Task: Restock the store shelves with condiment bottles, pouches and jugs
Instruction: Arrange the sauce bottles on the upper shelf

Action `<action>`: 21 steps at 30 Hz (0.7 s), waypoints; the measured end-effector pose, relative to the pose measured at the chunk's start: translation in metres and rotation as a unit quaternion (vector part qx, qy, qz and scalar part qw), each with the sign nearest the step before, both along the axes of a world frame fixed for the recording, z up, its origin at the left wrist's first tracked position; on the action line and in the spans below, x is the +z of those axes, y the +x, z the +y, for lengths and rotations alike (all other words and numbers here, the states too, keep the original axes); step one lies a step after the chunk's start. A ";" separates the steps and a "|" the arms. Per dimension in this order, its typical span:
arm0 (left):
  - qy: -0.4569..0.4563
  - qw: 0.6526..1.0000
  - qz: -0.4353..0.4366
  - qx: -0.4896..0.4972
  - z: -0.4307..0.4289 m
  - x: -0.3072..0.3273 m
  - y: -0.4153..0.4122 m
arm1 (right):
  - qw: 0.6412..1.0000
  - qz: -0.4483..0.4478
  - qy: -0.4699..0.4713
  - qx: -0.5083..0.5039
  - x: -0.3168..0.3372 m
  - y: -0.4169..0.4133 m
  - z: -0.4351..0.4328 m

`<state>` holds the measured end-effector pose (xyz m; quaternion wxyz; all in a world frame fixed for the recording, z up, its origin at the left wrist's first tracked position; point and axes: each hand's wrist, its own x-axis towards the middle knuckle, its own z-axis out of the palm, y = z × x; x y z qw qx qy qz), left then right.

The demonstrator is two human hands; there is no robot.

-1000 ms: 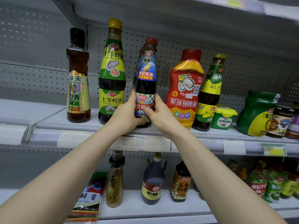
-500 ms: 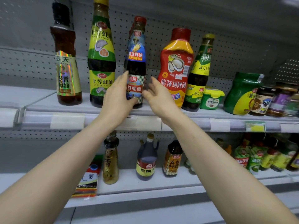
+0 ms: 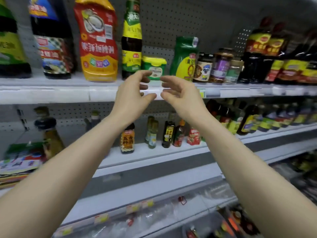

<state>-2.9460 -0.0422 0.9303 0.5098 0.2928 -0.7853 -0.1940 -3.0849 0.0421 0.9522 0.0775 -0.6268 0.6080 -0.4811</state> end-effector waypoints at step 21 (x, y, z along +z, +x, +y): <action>0.162 0.929 -0.128 -0.306 0.169 -0.175 -0.349 | 0.952 -0.133 0.107 -0.256 -0.175 -0.307 0.231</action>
